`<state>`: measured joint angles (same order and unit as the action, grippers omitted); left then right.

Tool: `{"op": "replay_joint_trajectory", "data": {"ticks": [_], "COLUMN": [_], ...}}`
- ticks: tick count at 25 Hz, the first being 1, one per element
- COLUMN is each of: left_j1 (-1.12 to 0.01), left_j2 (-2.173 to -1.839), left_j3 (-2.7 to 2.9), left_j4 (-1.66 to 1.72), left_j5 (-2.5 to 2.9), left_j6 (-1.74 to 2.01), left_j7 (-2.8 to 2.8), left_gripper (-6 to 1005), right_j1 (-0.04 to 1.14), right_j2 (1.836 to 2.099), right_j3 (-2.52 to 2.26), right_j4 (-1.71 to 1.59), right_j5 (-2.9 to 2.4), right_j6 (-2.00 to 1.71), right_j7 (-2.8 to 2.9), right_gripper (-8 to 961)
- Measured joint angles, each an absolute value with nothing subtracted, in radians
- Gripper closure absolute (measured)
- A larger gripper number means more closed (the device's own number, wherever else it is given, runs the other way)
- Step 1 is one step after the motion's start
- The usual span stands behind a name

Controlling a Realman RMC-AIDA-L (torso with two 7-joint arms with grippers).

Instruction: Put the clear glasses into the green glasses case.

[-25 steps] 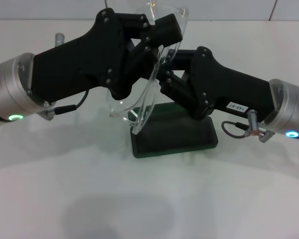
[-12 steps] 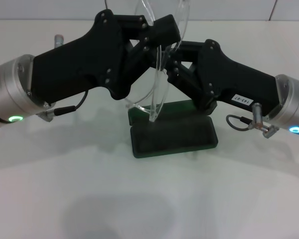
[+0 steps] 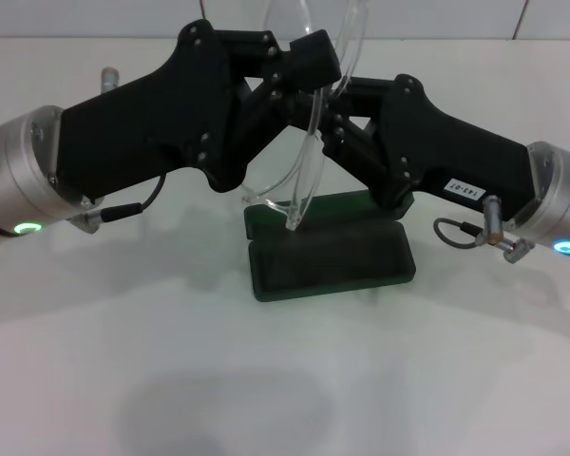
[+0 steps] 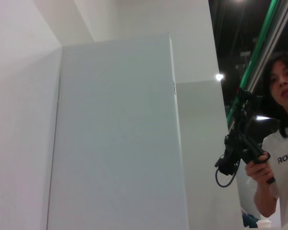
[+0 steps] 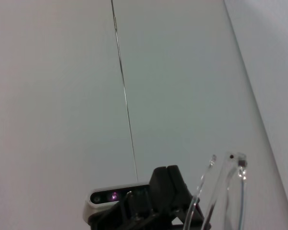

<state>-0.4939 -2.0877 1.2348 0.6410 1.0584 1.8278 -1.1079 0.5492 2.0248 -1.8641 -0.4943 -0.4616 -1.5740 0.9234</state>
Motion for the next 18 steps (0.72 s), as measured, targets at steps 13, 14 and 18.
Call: {"op": "replay_joint_trajectory", "data": {"ticks": [13,14,18], "left_j1": [-0.495,-0.495,-0.498], "left_j2": [-2.089,-2.089,-2.089], "left_j3": [1.235,1.235,1.235], "left_j4": [0.640,0.640,0.632], "left_j5": [1.059,1.059,1.058], "left_j6": [1.829,1.829,1.829], "left_j7": [-1.107,-1.107,-1.105], "left_gripper": [963,963,963], "right_j1": [0.550,0.550,0.550], "right_j2": [2.025,2.025,2.026], "right_j3": [-1.879,-1.879,-1.886], "right_j4": [-0.500,-0.501,-0.503], "right_j5": [-0.472,-0.475,-0.478], "right_j6": [-1.581,-1.582,-1.582], "right_j7": [0.928,0.929,0.930], "right_gripper": [844,844,844]}}
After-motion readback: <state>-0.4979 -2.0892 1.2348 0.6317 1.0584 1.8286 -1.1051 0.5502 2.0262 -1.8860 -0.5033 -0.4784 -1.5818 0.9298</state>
